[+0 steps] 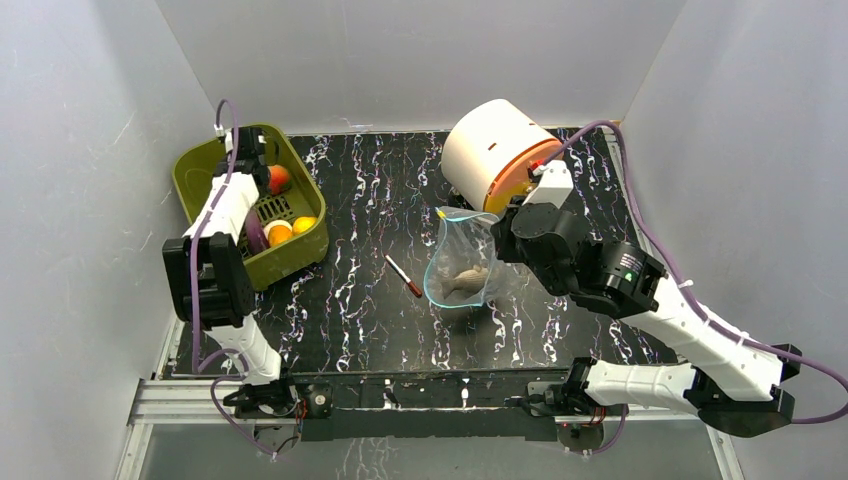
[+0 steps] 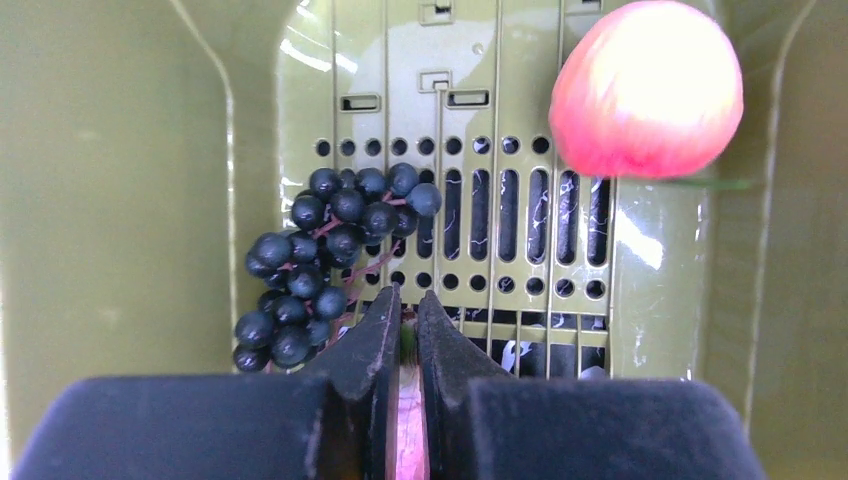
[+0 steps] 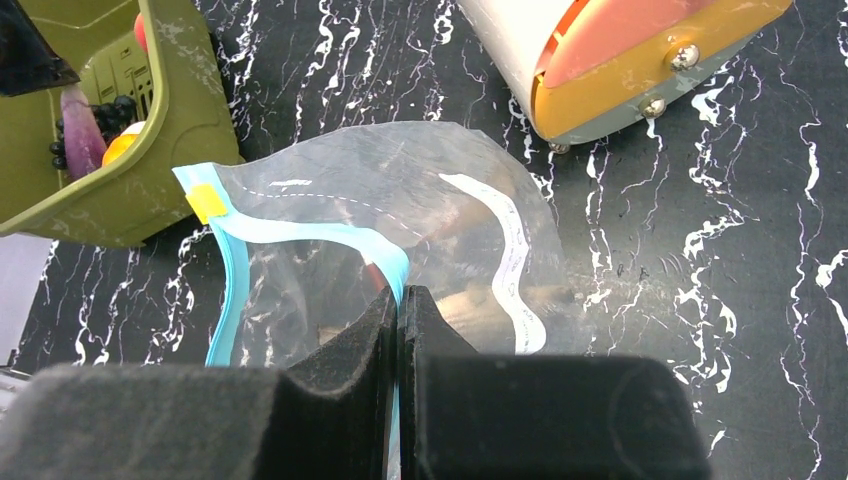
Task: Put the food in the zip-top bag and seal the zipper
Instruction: Pick up the fake vegetable from the bin.
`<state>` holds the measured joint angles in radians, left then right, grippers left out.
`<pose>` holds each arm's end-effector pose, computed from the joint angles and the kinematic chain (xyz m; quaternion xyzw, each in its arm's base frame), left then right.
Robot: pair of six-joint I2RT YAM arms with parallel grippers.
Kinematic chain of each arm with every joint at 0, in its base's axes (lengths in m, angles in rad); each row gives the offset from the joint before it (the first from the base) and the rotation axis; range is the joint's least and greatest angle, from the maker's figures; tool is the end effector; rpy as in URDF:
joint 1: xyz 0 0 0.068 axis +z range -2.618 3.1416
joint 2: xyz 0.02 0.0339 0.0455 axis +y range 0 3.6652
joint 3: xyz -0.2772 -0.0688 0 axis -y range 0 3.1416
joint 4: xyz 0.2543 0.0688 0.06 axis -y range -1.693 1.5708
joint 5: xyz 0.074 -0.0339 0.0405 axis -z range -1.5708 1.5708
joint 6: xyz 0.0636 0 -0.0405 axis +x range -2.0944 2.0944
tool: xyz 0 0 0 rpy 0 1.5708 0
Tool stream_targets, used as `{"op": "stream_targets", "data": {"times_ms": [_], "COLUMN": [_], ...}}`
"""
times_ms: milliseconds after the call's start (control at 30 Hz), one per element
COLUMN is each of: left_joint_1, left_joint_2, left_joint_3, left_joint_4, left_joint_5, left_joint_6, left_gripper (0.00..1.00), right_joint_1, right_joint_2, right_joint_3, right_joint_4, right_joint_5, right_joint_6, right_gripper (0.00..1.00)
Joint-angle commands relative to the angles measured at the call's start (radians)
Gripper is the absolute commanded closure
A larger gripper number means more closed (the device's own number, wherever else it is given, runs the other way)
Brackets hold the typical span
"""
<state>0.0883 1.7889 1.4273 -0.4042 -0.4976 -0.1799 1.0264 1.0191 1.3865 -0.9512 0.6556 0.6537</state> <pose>0.4283 0.0684 0.2603 -0.2148 0.8709 0.2089 0.3896 0.1338 0.1461 0.4283 -0.0046 0.8476 0.1447 0.5105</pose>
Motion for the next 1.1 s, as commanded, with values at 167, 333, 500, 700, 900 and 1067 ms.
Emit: {"op": "stream_targets", "data": {"times_ms": [167,333,500,700,900,1067], "left_joint_1": [-0.005,-0.004,-0.011,-0.018,-0.019,-0.02], "left_joint_2": [-0.189,-0.242,-0.259,-0.286,-0.322,-0.295], "left_joint_3": [0.052,0.115,0.202,0.257,0.302,0.418], "left_joint_4": [-0.047,-0.058,-0.092,-0.095,-0.079,-0.15], "left_joint_5": [-0.022,0.026,0.073,0.049,0.171,0.328], "left_joint_6": [-0.073,-0.145,-0.182,-0.163,-0.254,-0.37], "left_gripper": [1.0,1.0,1.0,1.0,1.0,1.0], "right_joint_1": [0.0,0.0,0.0,0.0,-0.001,-0.001], "right_joint_2": [0.042,0.076,0.094,0.134,0.179,0.226], "right_joint_3": [0.088,0.096,0.087,0.094,0.117,0.148], "right_joint_4": [0.07,0.049,0.073,0.069,0.079,0.082], "right_joint_5": [-0.026,-0.055,-0.057,-0.042,-0.045,-0.071], "right_joint_6": [0.029,0.078,0.099,0.138,0.156,0.161], "right_gripper": [1.0,1.0,1.0,1.0,1.0,1.0]}}
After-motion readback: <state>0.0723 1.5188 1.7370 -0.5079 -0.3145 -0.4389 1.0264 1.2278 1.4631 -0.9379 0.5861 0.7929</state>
